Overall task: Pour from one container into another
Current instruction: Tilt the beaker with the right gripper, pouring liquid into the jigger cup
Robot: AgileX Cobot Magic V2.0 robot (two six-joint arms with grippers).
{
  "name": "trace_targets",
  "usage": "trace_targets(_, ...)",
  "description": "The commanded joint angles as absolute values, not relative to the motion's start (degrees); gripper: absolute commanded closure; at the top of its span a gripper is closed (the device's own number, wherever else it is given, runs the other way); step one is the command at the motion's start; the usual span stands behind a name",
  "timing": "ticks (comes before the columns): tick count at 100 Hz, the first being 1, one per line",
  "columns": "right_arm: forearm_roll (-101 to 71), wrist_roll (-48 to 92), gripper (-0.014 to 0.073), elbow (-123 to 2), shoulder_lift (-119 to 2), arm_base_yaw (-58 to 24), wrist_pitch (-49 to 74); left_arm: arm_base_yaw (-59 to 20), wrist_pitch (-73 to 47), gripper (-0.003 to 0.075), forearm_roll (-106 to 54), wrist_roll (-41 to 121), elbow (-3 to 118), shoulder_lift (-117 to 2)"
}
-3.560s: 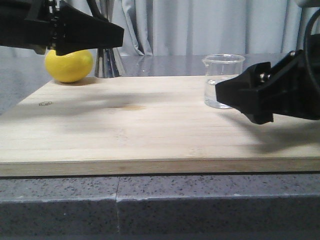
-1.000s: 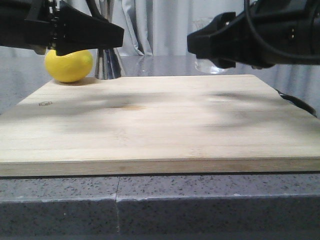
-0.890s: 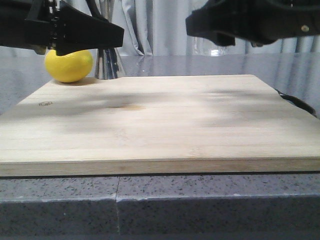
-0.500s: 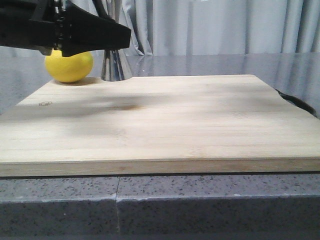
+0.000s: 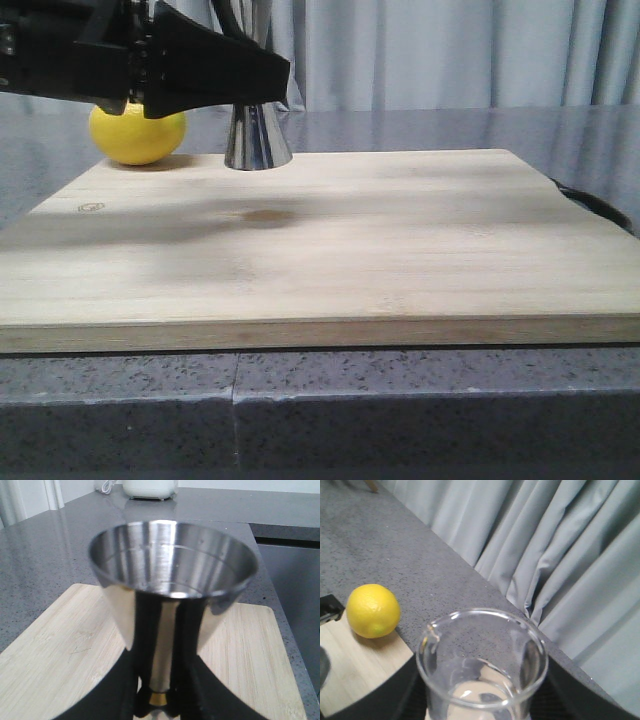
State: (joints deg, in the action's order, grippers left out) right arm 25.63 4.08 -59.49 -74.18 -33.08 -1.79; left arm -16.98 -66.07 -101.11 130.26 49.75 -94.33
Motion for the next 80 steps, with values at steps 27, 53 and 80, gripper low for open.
trace_targets(27,34.6,4.3,0.041,-61.7,-72.1,-37.1,-5.1,-17.6,-70.6,0.0739,-105.9,127.0,51.4,-92.2)
trace_targets(53,38.5,4.3,0.041,-61.7,-72.1,-37.8,-5.7,-17.6,-72.1,0.0739,-105.9,126.8,51.4,-92.2)
trace_targets(80,44.3,4.3,0.041,-61.7,-72.1,-37.8,-7.7,-17.6,-73.5,0.0739,-105.9,125.4,51.4,-92.2)
